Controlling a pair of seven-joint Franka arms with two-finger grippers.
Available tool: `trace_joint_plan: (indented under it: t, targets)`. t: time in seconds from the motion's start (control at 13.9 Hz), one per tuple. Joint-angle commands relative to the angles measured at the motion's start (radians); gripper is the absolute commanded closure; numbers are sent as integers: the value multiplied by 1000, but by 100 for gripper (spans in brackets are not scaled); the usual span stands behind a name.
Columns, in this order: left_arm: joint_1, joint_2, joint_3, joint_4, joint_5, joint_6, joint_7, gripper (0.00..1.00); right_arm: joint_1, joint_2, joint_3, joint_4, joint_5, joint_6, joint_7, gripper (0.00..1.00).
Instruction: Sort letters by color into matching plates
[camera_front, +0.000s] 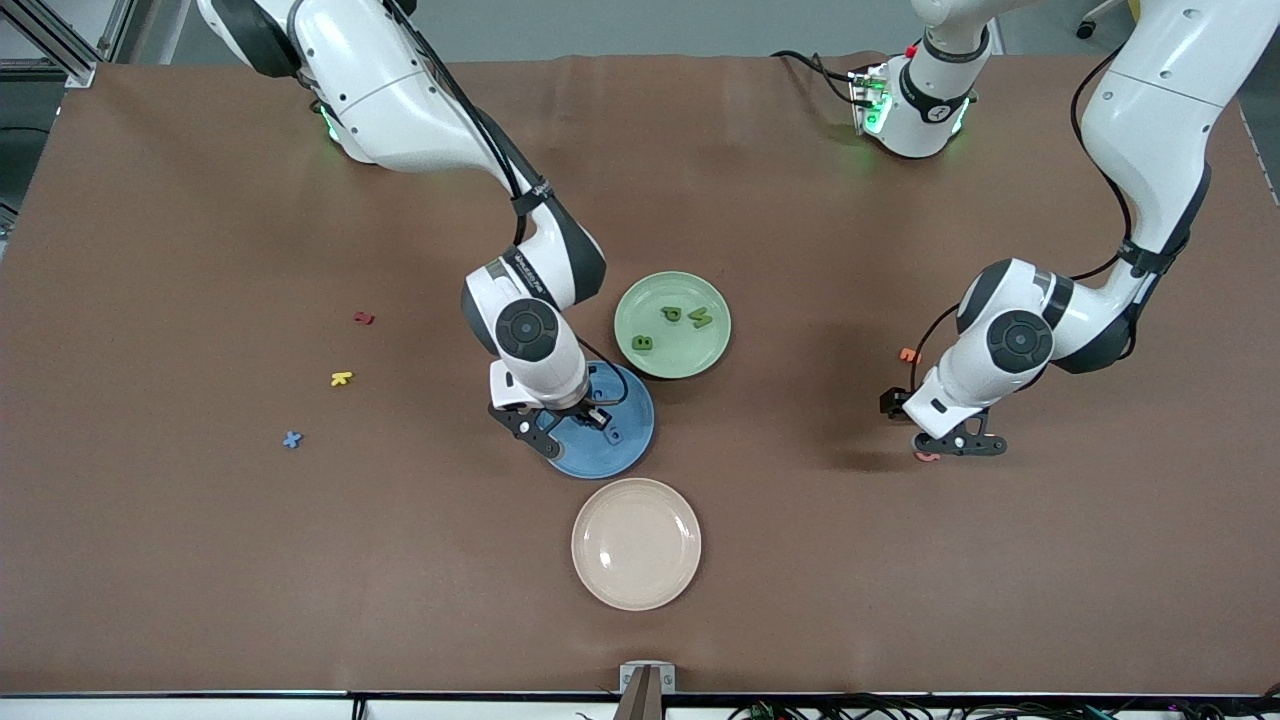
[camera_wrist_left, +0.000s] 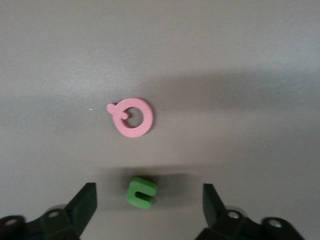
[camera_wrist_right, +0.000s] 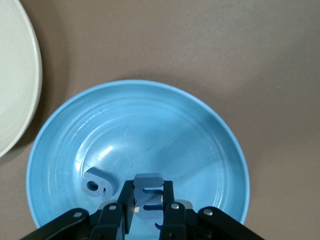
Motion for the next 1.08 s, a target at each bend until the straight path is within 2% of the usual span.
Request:
trace_joint_plan:
  t: [0.0,0.14,0.22,0.29,0.36,0.57,1.0]
  targets:
    - [28,-8,-13,-31,27,21,13,14,8,25,-8,37,11,-7,19,100]
    - [37,-7,-13,-39,28,21,13,19,8,28,-8,37,11,-7,19,100]
    - [38,-5,-13,-40,28,21,13,22,8,28,-6,37,11,-7,17,96]
    - [38,3,-13,-40,28,21,13,26,8,27,-8,37,11,-7,16,65]
    - [38,7,-13,-40,28,22,13,29,9,28,-8,41,9,-7,19,1]
    - [38,10,-13,-40,28,34,13,37,15,28,-8,43,5,-7,19,0]
    - [38,19,-13,-40,28,54,13,63,18,27,-8,43,2,-7,20,0]
